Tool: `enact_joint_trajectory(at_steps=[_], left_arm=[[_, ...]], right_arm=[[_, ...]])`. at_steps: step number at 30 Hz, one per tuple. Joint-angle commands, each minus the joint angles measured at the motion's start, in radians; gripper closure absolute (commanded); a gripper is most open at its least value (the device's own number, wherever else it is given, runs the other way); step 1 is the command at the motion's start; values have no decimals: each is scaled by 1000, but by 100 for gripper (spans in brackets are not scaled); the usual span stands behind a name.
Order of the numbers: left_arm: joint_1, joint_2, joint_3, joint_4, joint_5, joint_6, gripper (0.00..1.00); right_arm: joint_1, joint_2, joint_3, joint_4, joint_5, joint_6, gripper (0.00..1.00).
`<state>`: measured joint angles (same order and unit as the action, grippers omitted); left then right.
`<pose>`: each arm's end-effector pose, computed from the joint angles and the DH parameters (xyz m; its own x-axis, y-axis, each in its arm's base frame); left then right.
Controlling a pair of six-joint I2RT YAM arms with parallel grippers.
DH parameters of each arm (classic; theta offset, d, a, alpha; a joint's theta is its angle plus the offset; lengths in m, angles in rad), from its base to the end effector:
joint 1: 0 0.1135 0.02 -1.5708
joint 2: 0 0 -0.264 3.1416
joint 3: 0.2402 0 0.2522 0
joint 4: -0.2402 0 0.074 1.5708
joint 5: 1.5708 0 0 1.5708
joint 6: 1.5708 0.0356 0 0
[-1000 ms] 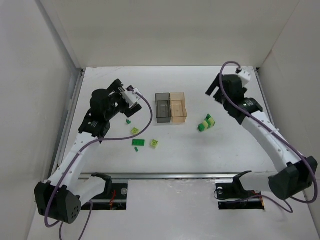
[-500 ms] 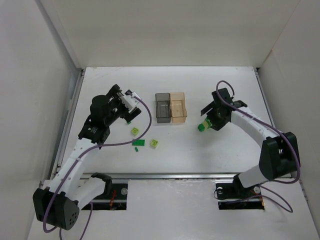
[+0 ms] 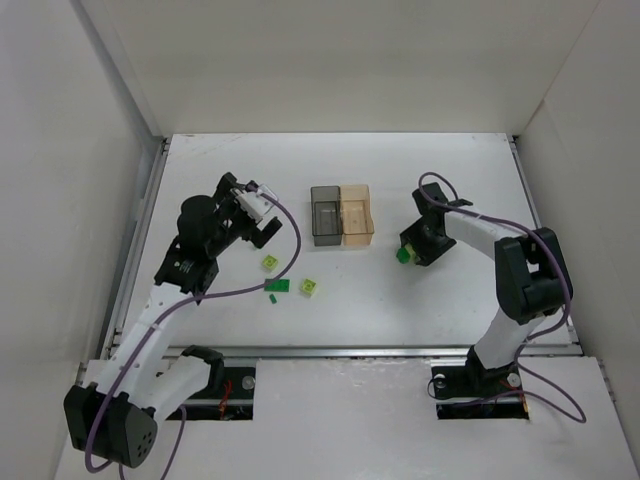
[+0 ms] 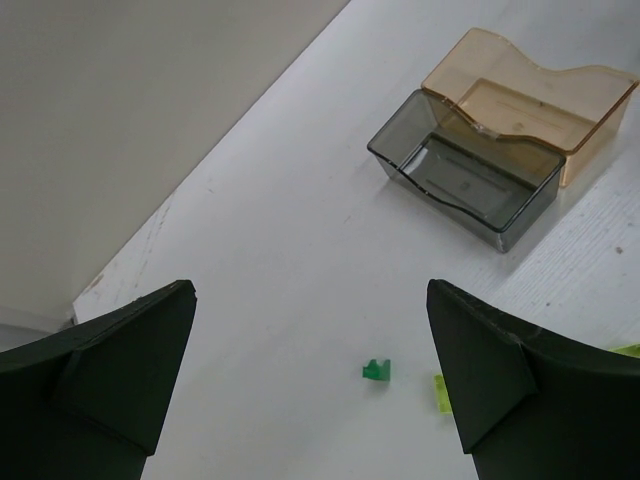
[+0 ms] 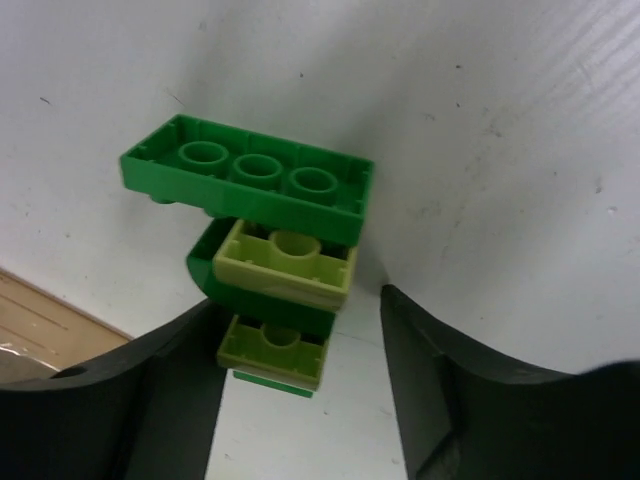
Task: Sort the legos into containers by color
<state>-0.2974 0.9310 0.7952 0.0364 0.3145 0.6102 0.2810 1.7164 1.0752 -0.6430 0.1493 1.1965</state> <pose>0.2076 -0.0752 0.3409 0.2506 0.4931 -0.8331 0.5239 0.6545 0.5451 0.3102 0.0840 0.1715 -0.5546 0.7979 -0.2362 0.7723 0.5992 0.2110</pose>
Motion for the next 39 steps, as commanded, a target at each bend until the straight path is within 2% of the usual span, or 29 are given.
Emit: enact_joint_trajectory(at_steps=[1,3,4,6,7,9,10,11,13,15,16,19,20,22,23,24,26,29,33,36,39], left_arm=[[-5,-57,-17,86,54,-134,0],[-5,-86,-30,86,115,-135,0],[-5,-95,-45,68,141,-109,0],[-5,-119,-57,42,202,-41,0],[-5,-120,-68,42,221,-26,0],[-5,-150,-68,-6,265,18,1],[-5,-150,-80,-15,305,76,4],[-5,-161,-80,-15,316,95,11],[-14,-161,-90,-15,327,109,18],[-25,-130,-90,-15,327,134,28],[-25,-88,-65,-24,311,134,30],[-89,12,2,-33,249,145,30],[-127,90,65,-47,226,145,31],[-161,158,129,-47,225,158,31],[-180,205,174,-32,225,149,31],[-215,221,188,-4,207,132,27],[-247,232,202,81,186,102,27],[-307,246,202,150,129,91,22],[-384,201,115,262,66,105,15],[-472,181,68,341,0,140,14],[-531,221,87,338,-72,140,15]], right_arm=[[-6,17,55,17,38,-8,37],[-6,29,55,17,47,-21,48],[-6,29,66,17,56,-31,61],[-6,40,75,3,56,-31,75],[-6,40,75,3,70,-31,89],[-6,29,75,-7,79,-55,100],[-6,11,65,3,79,-64,100],[-6,-1,65,3,79,-64,100],[-6,-46,54,26,79,-93,100],[29,-83,67,26,79,-103,100],[47,-122,81,26,93,-103,100],[154,-176,161,17,153,-88,100],[184,-198,187,17,171,-68,100],[242,-208,255,17,188,-43,100],[242,-218,268,17,177,-13,100],[253,-218,269,35,158,1,100],[253,-241,269,75,79,26,100],[262,-290,230,153,6,89,100],[271,-353,165,235,-60,179,100],[284,-373,141,278,-91,225,100],[294,-373,141,290,-117,262,100]])
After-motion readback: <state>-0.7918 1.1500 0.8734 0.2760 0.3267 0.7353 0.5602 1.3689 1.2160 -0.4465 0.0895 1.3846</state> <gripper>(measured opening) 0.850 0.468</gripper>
